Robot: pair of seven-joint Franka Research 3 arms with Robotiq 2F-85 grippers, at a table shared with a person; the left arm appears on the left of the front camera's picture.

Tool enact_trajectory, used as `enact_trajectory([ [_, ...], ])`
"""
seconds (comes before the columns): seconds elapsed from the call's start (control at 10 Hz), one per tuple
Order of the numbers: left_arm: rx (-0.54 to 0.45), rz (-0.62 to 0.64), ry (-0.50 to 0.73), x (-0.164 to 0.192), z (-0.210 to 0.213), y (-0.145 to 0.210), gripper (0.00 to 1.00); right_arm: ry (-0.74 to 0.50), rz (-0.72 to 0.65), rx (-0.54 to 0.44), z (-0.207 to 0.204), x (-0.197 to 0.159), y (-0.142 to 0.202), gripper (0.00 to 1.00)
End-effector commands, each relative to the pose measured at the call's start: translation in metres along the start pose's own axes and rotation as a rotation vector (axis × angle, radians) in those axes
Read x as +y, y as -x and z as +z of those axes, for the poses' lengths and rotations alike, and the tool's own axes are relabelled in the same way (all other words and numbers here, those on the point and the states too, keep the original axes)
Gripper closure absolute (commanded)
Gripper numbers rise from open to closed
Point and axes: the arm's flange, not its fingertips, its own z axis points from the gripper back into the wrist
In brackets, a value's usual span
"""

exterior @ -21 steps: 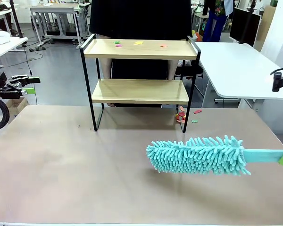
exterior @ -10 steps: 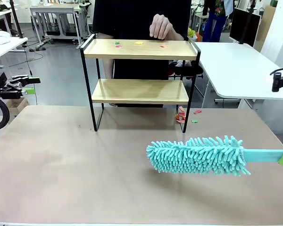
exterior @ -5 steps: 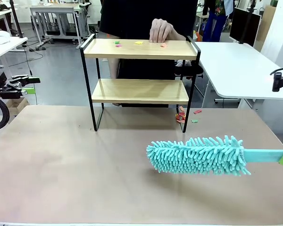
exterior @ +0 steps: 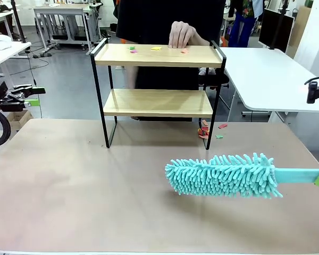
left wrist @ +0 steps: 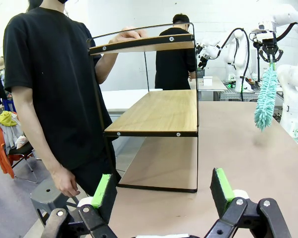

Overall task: Clean the shelf.
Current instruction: Clean the specific section of the Shelf indicated by the human with the Duster.

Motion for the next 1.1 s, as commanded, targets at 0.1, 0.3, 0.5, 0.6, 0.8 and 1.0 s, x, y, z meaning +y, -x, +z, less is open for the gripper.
enact_trajectory([
  [0.1,0.006,-0.007,0.003,-0.002,0.000,-0.003,0.00,0.008,0.002,-0.012,0.001,-0.001,-0.002,0.87],
  [0.3,0.006,-0.007,0.003,-0.002,0.000,-0.003,0.00,0.008,0.002,-0.012,0.001,-0.001,-0.002,0.87],
  [0.5,0.006,-0.007,0.003,-0.002,0.000,-0.003,0.00,-0.048,0.000,-0.033,0.008,0.012,-0.007,0.87],
  [0.6,0.006,-0.007,0.003,-0.002,0.000,-0.003,0.00,-0.074,0.012,-0.060,0.017,0.027,-0.012,0.87],
  [0.8,0.006,-0.007,0.003,-0.002,0.000,-0.003,0.00,-0.131,0.004,-0.127,0.040,0.064,-0.024,0.87],
  [1.0,0.006,-0.007,0.003,-0.002,0.000,-0.003,0.00,-0.175,-0.044,-0.220,0.064,0.103,-0.037,0.87],
])
